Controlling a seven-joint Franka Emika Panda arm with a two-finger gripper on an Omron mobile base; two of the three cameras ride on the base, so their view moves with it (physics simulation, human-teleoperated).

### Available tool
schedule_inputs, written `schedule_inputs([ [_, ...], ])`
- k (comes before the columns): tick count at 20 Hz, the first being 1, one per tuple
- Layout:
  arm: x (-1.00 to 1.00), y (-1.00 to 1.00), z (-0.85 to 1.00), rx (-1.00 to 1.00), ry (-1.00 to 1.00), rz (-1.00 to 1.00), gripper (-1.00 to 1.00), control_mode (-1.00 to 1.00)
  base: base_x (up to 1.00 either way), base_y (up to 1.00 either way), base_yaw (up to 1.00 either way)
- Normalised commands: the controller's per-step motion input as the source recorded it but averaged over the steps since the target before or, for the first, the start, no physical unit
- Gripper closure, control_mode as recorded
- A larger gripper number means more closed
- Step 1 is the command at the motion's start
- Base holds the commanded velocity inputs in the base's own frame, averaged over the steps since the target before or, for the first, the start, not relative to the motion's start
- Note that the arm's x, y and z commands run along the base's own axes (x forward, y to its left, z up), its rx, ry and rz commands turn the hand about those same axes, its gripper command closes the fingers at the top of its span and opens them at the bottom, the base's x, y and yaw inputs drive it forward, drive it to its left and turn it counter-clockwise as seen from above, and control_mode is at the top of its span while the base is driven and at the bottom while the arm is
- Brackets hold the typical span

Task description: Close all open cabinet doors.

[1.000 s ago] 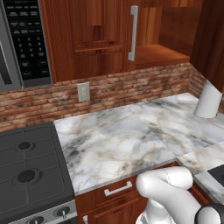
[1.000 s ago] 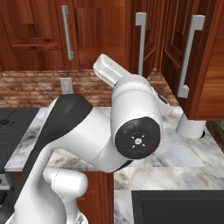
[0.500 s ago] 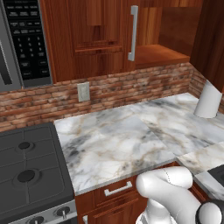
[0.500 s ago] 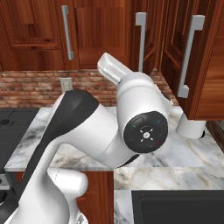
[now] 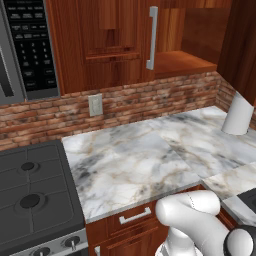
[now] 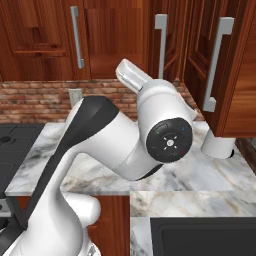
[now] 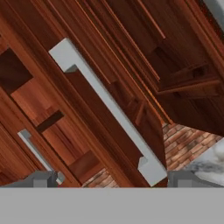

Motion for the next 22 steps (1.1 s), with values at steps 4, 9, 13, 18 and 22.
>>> schedule_inputs([
  [4, 0.21, -0.05, -0.03, 0.0, 0.0, 0.0, -1.0, -1.0, 0.0, 0.0, 0.0],
  [9, 0.14, -0.03, 0.0, 0.0, 0.0, 0.02, -1.0, -1.0, 0.0, 0.0, 0.0],
  [13, 0.06, 0.0, 0.0, 0.0, 0.0, 0.05, -1.0, -1.0, 0.0, 0.0, 0.0],
  [18, 0.07, 0.0, -0.03, 0.0, 0.0, 0.06, -1.0, -1.0, 0.0, 0.0, 0.0],
  [22, 0.0, 0.0, -0.04, 0.0, -0.01, 0.07, -1.0, -1.0, 0.0, 0.0, 0.0],
])
